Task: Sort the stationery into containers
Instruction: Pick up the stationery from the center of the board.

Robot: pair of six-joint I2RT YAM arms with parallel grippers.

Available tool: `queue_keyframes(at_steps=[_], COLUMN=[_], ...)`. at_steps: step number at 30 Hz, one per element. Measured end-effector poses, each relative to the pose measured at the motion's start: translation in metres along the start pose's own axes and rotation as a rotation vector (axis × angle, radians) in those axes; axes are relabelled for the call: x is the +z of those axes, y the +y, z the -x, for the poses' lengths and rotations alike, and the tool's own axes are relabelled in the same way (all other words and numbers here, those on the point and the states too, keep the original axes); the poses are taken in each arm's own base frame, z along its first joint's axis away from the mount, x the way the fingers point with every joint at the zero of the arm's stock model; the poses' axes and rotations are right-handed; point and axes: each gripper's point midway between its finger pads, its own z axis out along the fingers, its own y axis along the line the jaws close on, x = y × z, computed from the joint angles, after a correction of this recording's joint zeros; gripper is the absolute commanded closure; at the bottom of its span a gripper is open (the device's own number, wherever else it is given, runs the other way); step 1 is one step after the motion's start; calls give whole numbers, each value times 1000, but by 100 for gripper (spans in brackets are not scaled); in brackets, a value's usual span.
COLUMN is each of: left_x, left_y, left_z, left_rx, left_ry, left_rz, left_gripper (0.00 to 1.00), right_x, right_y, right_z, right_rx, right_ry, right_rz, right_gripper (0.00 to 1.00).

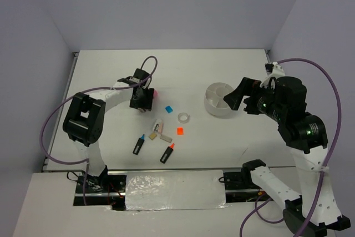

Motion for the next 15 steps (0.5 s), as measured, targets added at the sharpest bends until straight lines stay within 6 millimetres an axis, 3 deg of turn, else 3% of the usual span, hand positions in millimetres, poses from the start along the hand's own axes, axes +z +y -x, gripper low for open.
queue_keyframes(at_steps=[3,5,8,11,13,15], left_x=[-23,-54,-118,-172,-191,-197], left_y=[-13,-31,-67,-107,-129,-145], left_z=[7,17,39,56,52,40], left_rx=[1,6,17,66,107,146], left_ry=[-64,-161,-351,-508,-542,-529], left_rz=[-84,-196,-414,-642,-756,-833], left_gripper=[100,100,100,100,100,100], right_x=[15,26,54,78,97,118], right_y=[6,13,23,48,69,91], right_z=[-4,-2,-11,-10,-11,-11], right_rx=[86,163,260,301,300,286], right_ry=[-6,-19,10,42,79,115], right_rz=[46,89,119,174,193,200], right_gripper=[0,0,0,0,0,0])
